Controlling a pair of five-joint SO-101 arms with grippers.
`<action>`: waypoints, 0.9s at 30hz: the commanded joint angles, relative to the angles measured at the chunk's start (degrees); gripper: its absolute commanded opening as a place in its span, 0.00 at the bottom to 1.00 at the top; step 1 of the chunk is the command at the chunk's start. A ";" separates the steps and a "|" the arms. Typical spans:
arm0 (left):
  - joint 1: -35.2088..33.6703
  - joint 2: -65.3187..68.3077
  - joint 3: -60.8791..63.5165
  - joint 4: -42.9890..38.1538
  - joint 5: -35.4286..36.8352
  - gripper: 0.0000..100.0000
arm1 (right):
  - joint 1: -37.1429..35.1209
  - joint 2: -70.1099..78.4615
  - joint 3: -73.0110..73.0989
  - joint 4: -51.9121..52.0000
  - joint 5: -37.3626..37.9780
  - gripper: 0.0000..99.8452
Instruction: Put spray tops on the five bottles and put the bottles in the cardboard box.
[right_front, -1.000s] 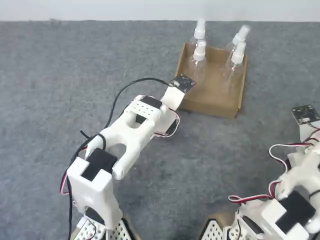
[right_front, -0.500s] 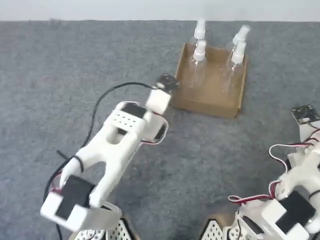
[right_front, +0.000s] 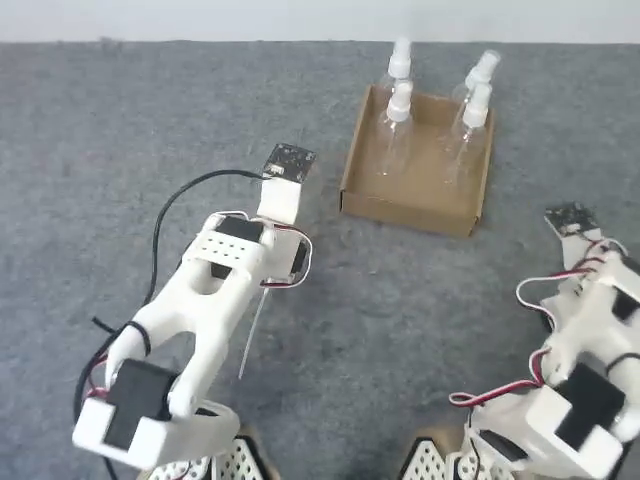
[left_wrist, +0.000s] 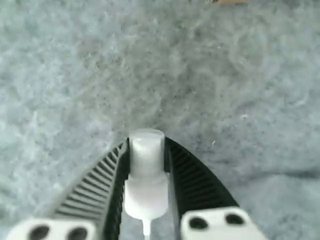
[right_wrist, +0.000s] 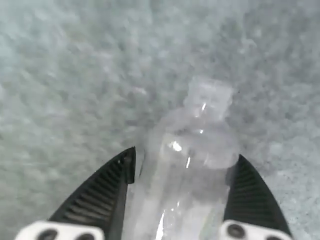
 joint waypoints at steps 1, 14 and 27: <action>-0.53 -3.78 -0.31 -1.32 0.53 0.12 | -2.86 -1.01 -7.65 4.88 -3.78 0.22; -7.91 -4.40 -2.59 -1.23 3.69 0.22 | -21.05 -1.01 -30.86 16.92 -24.70 0.23; -9.23 -3.87 -2.15 -1.23 3.60 0.22 | -34.95 -0.84 -19.96 -16.48 -38.07 0.23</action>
